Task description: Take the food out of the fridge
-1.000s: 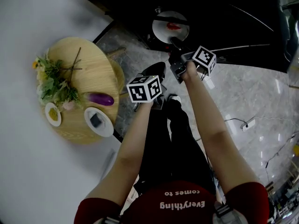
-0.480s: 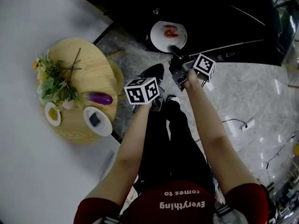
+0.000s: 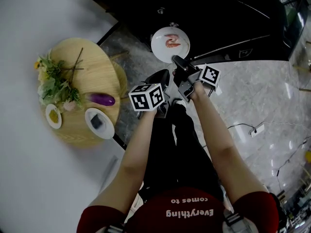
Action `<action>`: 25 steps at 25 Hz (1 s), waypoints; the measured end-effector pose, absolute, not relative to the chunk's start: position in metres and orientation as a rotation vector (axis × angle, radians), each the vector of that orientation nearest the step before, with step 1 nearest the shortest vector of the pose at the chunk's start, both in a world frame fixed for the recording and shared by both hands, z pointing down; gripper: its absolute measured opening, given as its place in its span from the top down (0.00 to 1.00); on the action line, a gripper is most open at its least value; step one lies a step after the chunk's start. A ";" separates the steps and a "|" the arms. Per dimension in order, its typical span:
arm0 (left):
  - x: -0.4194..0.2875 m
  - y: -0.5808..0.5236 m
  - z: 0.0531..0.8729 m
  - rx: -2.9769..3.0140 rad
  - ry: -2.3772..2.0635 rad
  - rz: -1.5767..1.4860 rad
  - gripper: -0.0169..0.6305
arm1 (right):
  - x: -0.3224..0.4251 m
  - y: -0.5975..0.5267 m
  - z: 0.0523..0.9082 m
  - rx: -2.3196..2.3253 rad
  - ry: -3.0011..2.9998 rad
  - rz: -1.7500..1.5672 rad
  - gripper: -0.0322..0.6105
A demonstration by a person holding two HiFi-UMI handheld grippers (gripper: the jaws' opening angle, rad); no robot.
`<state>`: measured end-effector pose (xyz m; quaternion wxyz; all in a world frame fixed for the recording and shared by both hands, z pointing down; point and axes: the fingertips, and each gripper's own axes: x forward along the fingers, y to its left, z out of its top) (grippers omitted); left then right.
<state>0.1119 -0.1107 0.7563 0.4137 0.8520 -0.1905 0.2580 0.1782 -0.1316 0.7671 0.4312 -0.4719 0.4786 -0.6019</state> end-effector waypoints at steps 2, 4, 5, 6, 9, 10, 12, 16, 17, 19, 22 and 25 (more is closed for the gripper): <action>0.110 -0.105 0.758 2.142 -0.474 0.656 0.96 | 0.172 -0.127 0.765 -1.160 1.210 -1.507 0.91; 0.107 -0.101 0.758 2.142 -0.473 0.658 0.96 | 0.165 -0.123 0.762 -1.134 1.222 -1.512 0.91; 0.106 -0.099 0.758 2.142 -0.474 0.656 0.96 | 0.162 -0.120 0.760 -1.119 1.229 -1.514 0.91; 0.104 -0.096 0.758 2.141 -0.475 0.653 0.96 | 0.158 -0.117 0.758 -1.106 1.238 -1.514 0.91; 0.097 -0.088 0.757 2.139 -0.473 0.648 0.96 | 0.147 -0.108 0.751 -1.088 1.280 -1.519 0.91; 0.095 -0.086 0.756 2.140 -0.472 0.649 0.96 | 0.142 -0.104 0.748 -1.085 1.294 -1.523 0.91; 0.089 -0.081 0.755 2.145 -0.464 0.653 0.96 | 0.134 -0.097 0.743 -1.077 1.312 -1.529 0.91; 0.084 -0.071 0.751 2.156 -0.434 0.667 0.96 | 0.124 -0.085 0.730 -1.066 1.340 -1.524 0.91; 0.083 -0.069 0.749 2.162 -0.425 0.672 0.96 | 0.122 -0.082 0.725 -1.063 1.351 -1.521 0.91; 0.079 -0.062 0.741 2.171 -0.407 0.681 0.96 | 0.117 -0.076 0.713 -1.053 1.373 -1.515 0.91; 0.071 -0.050 0.727 2.169 -0.380 0.683 0.96 | 0.109 -0.065 0.692 -1.040 1.417 -1.500 0.91; 0.065 -0.036 0.714 2.166 -0.358 0.693 0.96 | 0.106 -0.052 0.682 -1.050 1.434 -1.516 0.91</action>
